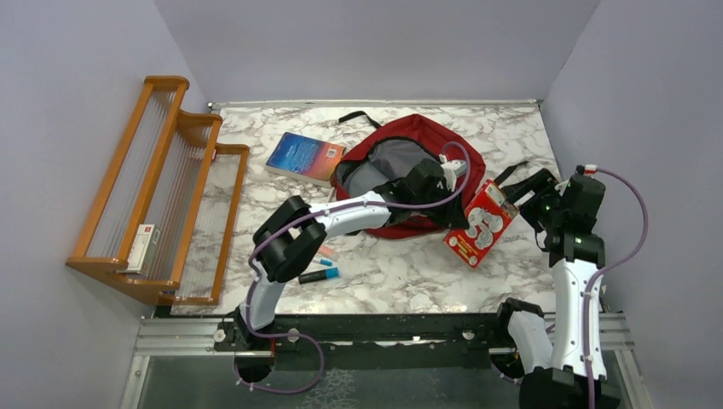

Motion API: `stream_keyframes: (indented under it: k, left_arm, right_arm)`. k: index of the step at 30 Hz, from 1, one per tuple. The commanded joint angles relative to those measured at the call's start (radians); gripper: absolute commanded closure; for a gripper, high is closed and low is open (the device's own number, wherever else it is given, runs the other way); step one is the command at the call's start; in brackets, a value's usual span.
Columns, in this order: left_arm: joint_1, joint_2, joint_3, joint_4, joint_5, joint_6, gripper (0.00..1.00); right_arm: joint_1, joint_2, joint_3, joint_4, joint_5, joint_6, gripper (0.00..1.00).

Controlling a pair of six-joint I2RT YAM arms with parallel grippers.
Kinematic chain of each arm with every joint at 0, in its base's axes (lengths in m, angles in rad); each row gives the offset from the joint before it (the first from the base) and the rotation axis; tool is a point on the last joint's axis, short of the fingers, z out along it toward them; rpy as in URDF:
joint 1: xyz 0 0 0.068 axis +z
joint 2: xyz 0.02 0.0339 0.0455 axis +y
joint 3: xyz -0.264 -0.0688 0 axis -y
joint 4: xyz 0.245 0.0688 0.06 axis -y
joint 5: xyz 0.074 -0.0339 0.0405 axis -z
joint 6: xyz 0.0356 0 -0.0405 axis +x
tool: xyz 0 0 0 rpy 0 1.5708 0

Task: Pack the student bag
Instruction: Pick up the book from the center of the board, then place the book in the student bag.

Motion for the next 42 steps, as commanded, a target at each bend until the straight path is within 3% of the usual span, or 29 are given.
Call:
stream_keyframes:
  k: [1, 6, 9, 15, 20, 29, 37, 42]
  left_arm:
    - [0.047, -0.159, 0.061, -0.113, -0.036, 0.174, 1.00]
    - [0.126, -0.265, 0.051, -0.204, 0.002, 0.282, 1.00]
    - [0.174, -0.351, 0.017, -0.275, 0.030, 0.367, 1.00]
    - [0.279, -0.555, -0.071, -0.430, 0.012, 0.519, 1.00]
    - [0.296, -0.667, -0.094, -0.544, 0.002, 0.635, 1.00]
    - [0.296, -0.709, -0.085, -0.610, 0.172, 0.777, 1.00]
    - [0.295, -0.699, -0.052, -0.649, 0.274, 0.845, 1.00]
    - [0.295, -0.717, -0.048, -0.656, 0.288, 0.868, 1.00]
  right_arm:
    - [0.005, -0.040, 0.069, 0.103, -0.175, -0.081, 0.20]
    - [0.005, -0.024, 0.108, 0.256, -0.447, -0.122, 0.18]
    - [0.006, 0.001, 0.091, 0.511, -0.650, -0.017, 0.18]
    - [0.040, 0.085, 0.166, 0.881, -0.822, 0.014, 0.18]
    - [0.111, 0.214, 0.273, 0.960, -1.016, -0.098, 0.18]
    - [0.292, 0.394, 0.505, 0.735, -1.178, -0.438, 0.12]
    - [0.433, 0.491, 0.579, 0.521, -1.209, -0.646, 0.12]
    - [0.491, 0.565, 0.628, 0.267, -1.176, -0.810, 0.16]
